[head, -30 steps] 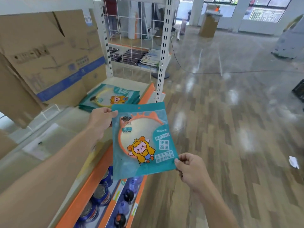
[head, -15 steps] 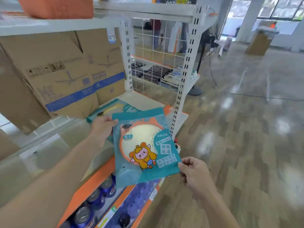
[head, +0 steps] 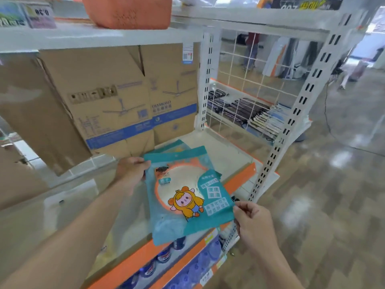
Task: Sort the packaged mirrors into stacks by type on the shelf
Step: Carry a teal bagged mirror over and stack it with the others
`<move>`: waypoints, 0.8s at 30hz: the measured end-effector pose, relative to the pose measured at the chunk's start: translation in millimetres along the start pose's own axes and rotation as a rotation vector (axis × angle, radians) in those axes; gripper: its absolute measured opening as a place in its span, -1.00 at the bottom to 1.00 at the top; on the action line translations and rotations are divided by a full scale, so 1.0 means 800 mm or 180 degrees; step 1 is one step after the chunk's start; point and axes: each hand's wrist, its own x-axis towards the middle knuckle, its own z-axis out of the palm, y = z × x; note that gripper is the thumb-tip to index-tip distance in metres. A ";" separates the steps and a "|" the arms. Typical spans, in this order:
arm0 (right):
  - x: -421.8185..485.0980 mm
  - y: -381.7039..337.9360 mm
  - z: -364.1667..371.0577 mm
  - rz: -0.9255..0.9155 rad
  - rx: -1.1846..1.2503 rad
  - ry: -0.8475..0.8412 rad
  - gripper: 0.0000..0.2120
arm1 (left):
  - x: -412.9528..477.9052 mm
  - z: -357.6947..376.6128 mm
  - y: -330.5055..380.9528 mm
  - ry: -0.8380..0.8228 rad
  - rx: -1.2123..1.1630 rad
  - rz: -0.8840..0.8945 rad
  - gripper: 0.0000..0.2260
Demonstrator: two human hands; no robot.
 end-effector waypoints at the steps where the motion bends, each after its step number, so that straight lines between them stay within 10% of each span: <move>1: 0.013 -0.002 0.005 -0.0039 -0.0087 0.0004 -0.74 | 0.009 0.002 0.001 0.0054 -0.0001 0.0016 -0.93; 13: 0.118 -0.019 0.051 -0.0342 -0.0999 0.0138 -0.91 | 0.095 -0.004 -0.014 0.0271 0.0508 0.0086 -0.65; 24: 0.143 -0.018 0.060 -0.0508 -0.1408 0.0139 -0.86 | 0.120 -0.014 -0.019 0.0126 0.0818 -0.0087 -0.88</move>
